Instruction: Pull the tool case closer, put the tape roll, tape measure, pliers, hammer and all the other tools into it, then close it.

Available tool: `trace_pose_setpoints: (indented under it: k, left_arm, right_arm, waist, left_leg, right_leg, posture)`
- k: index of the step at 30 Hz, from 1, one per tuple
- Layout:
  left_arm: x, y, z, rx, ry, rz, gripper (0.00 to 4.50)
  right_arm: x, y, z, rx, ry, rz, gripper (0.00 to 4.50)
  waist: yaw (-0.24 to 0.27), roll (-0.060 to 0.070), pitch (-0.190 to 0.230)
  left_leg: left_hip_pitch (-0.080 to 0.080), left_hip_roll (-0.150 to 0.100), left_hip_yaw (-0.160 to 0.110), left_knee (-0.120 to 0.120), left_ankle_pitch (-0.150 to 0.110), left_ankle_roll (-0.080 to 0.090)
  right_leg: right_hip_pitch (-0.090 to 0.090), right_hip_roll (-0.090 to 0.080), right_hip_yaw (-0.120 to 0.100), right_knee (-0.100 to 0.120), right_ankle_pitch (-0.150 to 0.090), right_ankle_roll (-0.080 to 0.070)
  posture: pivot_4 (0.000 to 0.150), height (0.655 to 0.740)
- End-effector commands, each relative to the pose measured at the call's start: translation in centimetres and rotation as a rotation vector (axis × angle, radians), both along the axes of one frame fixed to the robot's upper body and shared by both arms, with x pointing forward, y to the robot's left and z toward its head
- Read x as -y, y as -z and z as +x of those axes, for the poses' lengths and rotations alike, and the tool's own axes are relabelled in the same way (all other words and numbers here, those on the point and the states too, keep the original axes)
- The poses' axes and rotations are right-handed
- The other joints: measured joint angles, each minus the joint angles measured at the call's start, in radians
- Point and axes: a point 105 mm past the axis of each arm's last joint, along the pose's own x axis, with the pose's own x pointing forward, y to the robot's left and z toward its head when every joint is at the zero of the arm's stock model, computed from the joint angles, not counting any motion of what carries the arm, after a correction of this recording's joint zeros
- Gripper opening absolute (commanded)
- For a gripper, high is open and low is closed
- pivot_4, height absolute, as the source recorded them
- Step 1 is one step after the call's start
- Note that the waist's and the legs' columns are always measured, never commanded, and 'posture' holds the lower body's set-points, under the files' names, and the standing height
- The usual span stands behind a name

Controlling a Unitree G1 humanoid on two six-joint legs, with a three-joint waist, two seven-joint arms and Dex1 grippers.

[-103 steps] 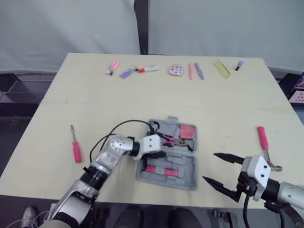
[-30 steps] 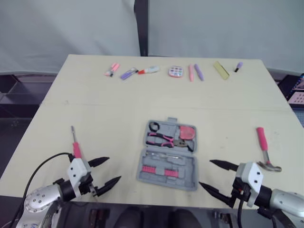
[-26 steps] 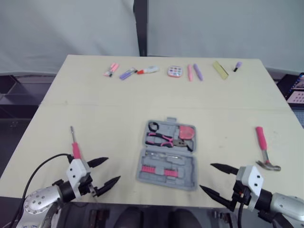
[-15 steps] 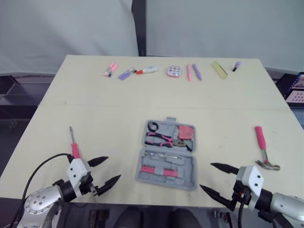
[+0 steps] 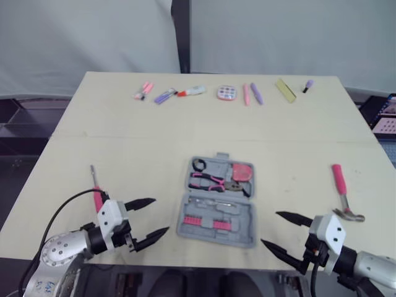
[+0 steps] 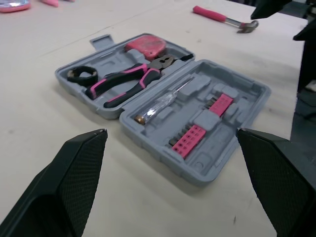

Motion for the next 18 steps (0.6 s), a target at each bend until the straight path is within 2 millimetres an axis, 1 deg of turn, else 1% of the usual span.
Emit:
trace_pose_setpoints:
  k: [1, 5, 8, 10, 14, 16, 18]
  left_arm:
    - [0.8, -1.1, -0.1, 0.027, 0.045, -0.016, 4.48]
    - [1.0, -1.2, 0.0, 0.023, 0.058, -0.012, 4.48]
    - [1.2, -1.2, 0.0, 0.018, 0.064, -0.011, 4.48]
    - [1.3, -1.3, 0.1, 0.018, 0.068, -0.015, 4.48]
    - [1.3, -1.5, 0.1, 0.017, 0.083, -0.023, 4.48]
    - [1.1, -1.6, 0.1, 0.014, 0.088, -0.023, 4.48]
    - [1.1, -1.6, 0.1, 0.013, 0.092, -0.022, 4.48]
  right_arm:
    - [-0.1, -1.3, -0.1, 0.040, 0.019, 0.011, 4.50]
    - [0.2, -1.5, -0.2, 0.039, 0.054, 0.013, 4.50]
    - [1.3, -2.2, 0.2, 0.053, 0.127, 0.011, 4.50]
    - [3.0, -3.0, 0.8, 0.063, 0.216, -0.004, 4.50]
    - [6.9, -5.4, 2.2, 0.106, 0.392, -0.016, 4.50]
    - [8.1, -6.2, 2.6, 0.120, 0.451, -0.012, 4.50]
    - [9.0, -6.6, 2.9, 0.118, 0.502, -0.007, 4.50]
  waist:
    - [-0.001, 0.000, 0.000]
    - [-0.001, 0.000, 0.000]
    - [0.000, 0.000, 0.000]
    - [0.000, 0.001, 0.000]
    - [-0.001, 0.001, 0.001]
    - [-0.001, 0.002, 0.001]
    - [-0.001, 0.002, 0.001]
  left_leg:
    - [0.000, 0.000, 0.000, 0.000, 0.000, 0.000]
    - [0.000, 0.000, 0.000, 0.000, 0.000, 0.000]
    - [0.000, 0.000, 0.000, 0.000, 0.000, 0.000]
    - [0.000, 0.000, 0.000, 0.000, 0.000, 0.000]
    - [0.000, 0.000, 0.001, 0.000, 0.000, 0.000]
    - [0.000, 0.000, 0.001, 0.000, 0.000, 0.000]
    - [0.000, 0.001, 0.001, -0.001, 0.000, 0.000]
  right_leg:
    - [0.000, 0.000, 0.000, 0.000, 0.000, 0.000]
    - [0.000, 0.000, 0.000, 0.000, 0.000, 0.000]
    - [0.000, 0.000, 0.000, 0.000, 0.000, 0.000]
    - [0.000, 0.000, 0.000, 0.000, 0.000, 0.000]
    - [0.000, 0.000, 0.001, 0.000, 0.000, 0.000]
    - [0.000, 0.001, 0.000, 0.000, 0.000, 0.000]
    - [0.000, 0.001, 0.001, 0.000, 0.000, 0.000]
  posture:
    - [0.150, 0.7134]
    - [0.150, 0.7134]
    - [0.150, 0.7134]
    - [0.150, 0.7134]
    - [0.150, 0.7134]
    - [0.150, 0.7134]
    - [0.150, 0.7134]
